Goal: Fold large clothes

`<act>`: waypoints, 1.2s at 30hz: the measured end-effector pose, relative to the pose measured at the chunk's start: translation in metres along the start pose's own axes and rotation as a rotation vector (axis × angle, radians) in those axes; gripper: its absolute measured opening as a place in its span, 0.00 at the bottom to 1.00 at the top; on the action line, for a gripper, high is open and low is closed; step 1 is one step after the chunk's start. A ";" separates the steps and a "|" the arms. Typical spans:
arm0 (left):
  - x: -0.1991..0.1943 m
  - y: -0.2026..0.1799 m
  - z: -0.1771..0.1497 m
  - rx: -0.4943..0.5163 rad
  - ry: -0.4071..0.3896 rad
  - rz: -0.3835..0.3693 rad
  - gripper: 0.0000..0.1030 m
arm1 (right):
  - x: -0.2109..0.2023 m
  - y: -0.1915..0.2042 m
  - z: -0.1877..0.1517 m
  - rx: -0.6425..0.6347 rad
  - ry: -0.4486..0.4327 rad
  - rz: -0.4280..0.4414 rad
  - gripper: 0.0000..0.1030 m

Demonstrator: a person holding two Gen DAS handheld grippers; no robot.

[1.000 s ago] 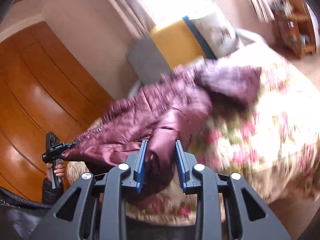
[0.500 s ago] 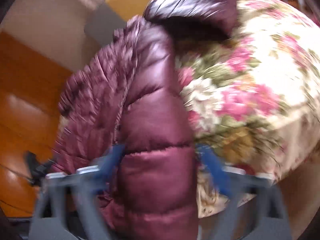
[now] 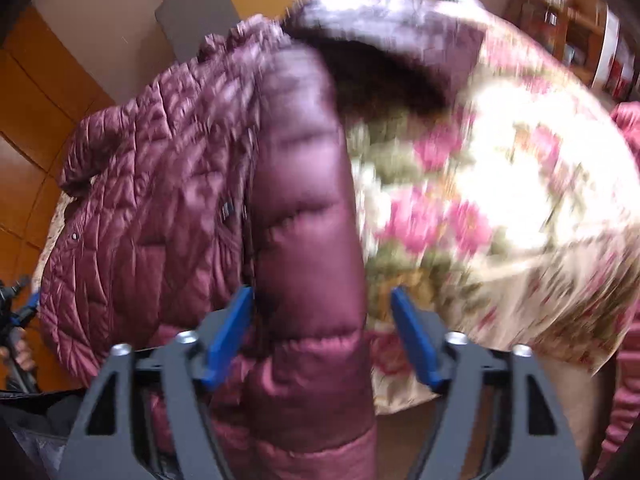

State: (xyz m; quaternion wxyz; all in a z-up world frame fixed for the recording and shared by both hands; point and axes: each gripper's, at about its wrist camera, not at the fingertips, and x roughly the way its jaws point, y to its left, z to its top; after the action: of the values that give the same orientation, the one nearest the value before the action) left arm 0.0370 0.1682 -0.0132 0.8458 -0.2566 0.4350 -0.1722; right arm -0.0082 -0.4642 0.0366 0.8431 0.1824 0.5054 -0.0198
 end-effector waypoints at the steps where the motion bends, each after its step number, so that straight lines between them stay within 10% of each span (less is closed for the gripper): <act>1: -0.004 0.016 0.014 -0.049 -0.037 0.042 0.73 | -0.006 0.007 0.007 -0.022 -0.033 -0.022 0.82; 11: 0.051 0.139 0.120 -0.498 -0.149 0.081 0.73 | 0.032 0.117 0.052 -0.153 -0.059 0.122 0.86; 16: 0.107 0.143 0.159 -0.472 -0.109 0.150 0.56 | 0.086 0.179 0.070 -0.213 -0.006 0.119 0.86; 18: 0.121 0.143 0.166 -0.445 -0.077 0.179 0.12 | 0.104 0.198 0.076 -0.225 0.008 0.145 0.86; 27: -0.001 0.151 0.234 -0.263 -0.346 0.508 0.06 | 0.169 0.284 0.076 -0.411 0.080 0.230 0.86; 32: -0.003 0.170 0.250 -0.168 -0.285 0.724 0.06 | 0.202 0.332 0.045 -0.535 0.089 0.201 0.87; 36: 0.023 0.227 0.234 -0.287 -0.120 0.797 0.07 | 0.211 0.342 0.038 -0.560 0.089 0.194 0.89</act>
State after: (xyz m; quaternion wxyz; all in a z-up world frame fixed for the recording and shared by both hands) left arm 0.2581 0.4067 -0.0458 0.8257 -0.1931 0.4698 0.2454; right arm 0.2014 -0.1254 -0.0307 0.8355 -0.0092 0.5079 0.2093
